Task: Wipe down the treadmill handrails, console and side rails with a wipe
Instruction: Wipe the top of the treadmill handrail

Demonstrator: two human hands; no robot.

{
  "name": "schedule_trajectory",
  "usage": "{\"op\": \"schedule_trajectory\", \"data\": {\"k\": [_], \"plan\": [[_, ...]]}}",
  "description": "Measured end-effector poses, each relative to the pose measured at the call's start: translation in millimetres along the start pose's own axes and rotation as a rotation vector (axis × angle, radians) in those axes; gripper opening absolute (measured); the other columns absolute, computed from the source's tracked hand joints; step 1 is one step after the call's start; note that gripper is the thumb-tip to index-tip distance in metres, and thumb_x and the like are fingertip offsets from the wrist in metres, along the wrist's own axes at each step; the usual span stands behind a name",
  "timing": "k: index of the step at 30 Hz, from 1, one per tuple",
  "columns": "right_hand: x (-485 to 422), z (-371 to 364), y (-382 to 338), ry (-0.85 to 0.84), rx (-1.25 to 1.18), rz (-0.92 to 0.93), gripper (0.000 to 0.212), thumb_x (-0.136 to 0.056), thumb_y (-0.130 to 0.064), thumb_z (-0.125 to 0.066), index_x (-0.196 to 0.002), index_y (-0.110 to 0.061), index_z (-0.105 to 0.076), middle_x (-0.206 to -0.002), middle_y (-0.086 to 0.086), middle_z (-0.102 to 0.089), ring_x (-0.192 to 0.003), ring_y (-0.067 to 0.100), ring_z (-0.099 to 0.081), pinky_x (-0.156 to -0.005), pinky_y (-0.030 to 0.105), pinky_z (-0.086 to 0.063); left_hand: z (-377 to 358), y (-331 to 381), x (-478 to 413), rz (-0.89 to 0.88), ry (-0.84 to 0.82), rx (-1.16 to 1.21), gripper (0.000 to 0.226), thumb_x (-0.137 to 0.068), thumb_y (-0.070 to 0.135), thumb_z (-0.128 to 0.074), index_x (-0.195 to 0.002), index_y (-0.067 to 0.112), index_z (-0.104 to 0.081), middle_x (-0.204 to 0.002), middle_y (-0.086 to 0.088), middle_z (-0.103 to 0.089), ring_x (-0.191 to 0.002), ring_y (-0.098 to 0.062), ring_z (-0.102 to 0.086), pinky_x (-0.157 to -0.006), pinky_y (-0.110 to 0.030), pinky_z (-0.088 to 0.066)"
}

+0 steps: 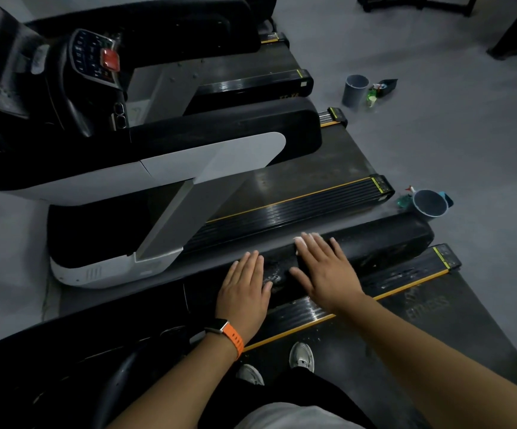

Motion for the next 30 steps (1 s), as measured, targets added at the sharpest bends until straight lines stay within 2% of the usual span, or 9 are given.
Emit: {"op": "schedule_trajectory", "data": {"k": [5,7,9,11,14,17,22,26,30], "plan": [[21,-13,-17,0.032,0.006,0.160,0.081,-0.107,-0.068,-0.024,-0.168,-0.014,-0.012,-0.175,0.008,-0.006,-0.162,0.026,0.003,-0.130,0.049,-0.009,-1,0,-1,-0.006,0.010,0.008,0.057,-0.101,0.037,-0.049,-0.149,0.007,-0.049,-0.156,-0.011,-0.048,-0.147,-0.025,-0.042,-0.123,-0.042,-0.030],[33,-15,-9,0.064,0.013,0.081,0.078,-0.108,-0.064,-0.027,-0.168,-0.018,-0.009,-0.176,0.004,-0.004,-0.162,0.024,0.003,-0.128,0.052,-0.016,0,-1,-1,-0.011,0.010,0.009,0.057,-0.100,0.036,-0.053,-0.149,0.007,-0.050,-0.156,-0.011,-0.048,-0.147,-0.025,-0.042,-0.122,-0.041,-0.031],[42,-19,-13,0.052,-0.004,-0.034,0.080,-0.108,-0.063,-0.028,-0.168,-0.017,-0.004,-0.176,0.006,0.001,-0.162,0.027,0.005,-0.129,0.053,-0.012,0,-1,0,-0.014,0.009,0.009,0.056,-0.100,0.036,-0.053,-0.149,0.007,-0.050,-0.156,-0.011,-0.048,-0.147,-0.025,-0.042,-0.122,-0.041,-0.031],[48,-29,-29,0.024,0.020,0.045,0.084,-0.107,-0.065,-0.028,-0.168,-0.014,-0.002,-0.175,0.010,0.004,-0.162,0.030,0.007,-0.128,0.051,-0.006,1,-1,0,-0.016,0.007,0.020,0.056,-0.101,0.036,-0.049,-0.149,0.007,-0.050,-0.156,-0.011,-0.048,-0.147,-0.025,-0.042,-0.122,-0.041,-0.031],[51,-31,-30,0.024,0.084,0.161,0.079,-0.108,-0.063,-0.028,-0.168,-0.016,-0.007,-0.176,0.007,0.002,-0.162,0.027,0.003,-0.125,0.055,-0.014,4,-3,0,-0.021,-0.031,0.024,0.058,-0.103,0.039,-0.040,-0.153,0.008,-0.044,-0.161,-0.009,-0.041,-0.151,-0.023,-0.035,-0.125,-0.039,-0.023],[47,-28,-30,0.000,0.041,0.030,0.080,-0.107,-0.062,-0.027,-0.168,-0.016,-0.001,-0.176,0.007,0.005,-0.162,0.027,0.005,-0.126,0.054,-0.011,6,-9,4,-0.009,-0.043,0.025,0.059,-0.105,0.041,-0.036,-0.155,0.009,-0.041,-0.163,-0.008,-0.038,-0.153,-0.022,-0.030,-0.126,-0.039,-0.021],[36,-25,-45,-0.031,0.126,0.244,0.082,-0.107,-0.066,-0.025,-0.168,-0.017,0.001,-0.176,0.007,0.006,-0.161,0.027,0.010,-0.127,0.053,-0.003,9,-28,15,0.030,-0.010,0.008,0.057,-0.105,0.040,-0.037,-0.152,0.009,-0.045,-0.160,-0.009,-0.043,-0.150,-0.023,-0.036,-0.124,-0.040,-0.025],[27,-18,-50,-0.046,-0.026,0.024,0.082,-0.107,-0.067,-0.023,-0.168,-0.018,0.001,-0.175,0.005,0.005,-0.161,0.025,0.012,-0.128,0.053,-0.001,7,-33,20,0.016,-0.004,-0.016,0.060,-0.104,0.041,-0.032,-0.150,0.008,-0.048,-0.158,-0.008,-0.046,-0.149,-0.023,-0.039,-0.123,-0.039,-0.025],[16,-14,-53,-0.061,-0.008,0.164,0.080,-0.107,-0.068,-0.015,-0.168,-0.019,-0.005,-0.175,0.003,0.002,-0.162,0.025,0.004,-0.128,0.053,-0.002,7,-33,20,0.019,0.002,-0.011,0.060,-0.103,0.042,-0.032,-0.150,0.009,-0.048,-0.157,-0.008,-0.046,-0.148,-0.022,-0.040,-0.123,-0.039,-0.027]]}}
Point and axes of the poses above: each hand's wrist, its own x-axis away from the middle knuckle, its own z-axis out of the back of the hand, y = z × x, the point moved 2 cm from there along -x, towards the middle knuckle
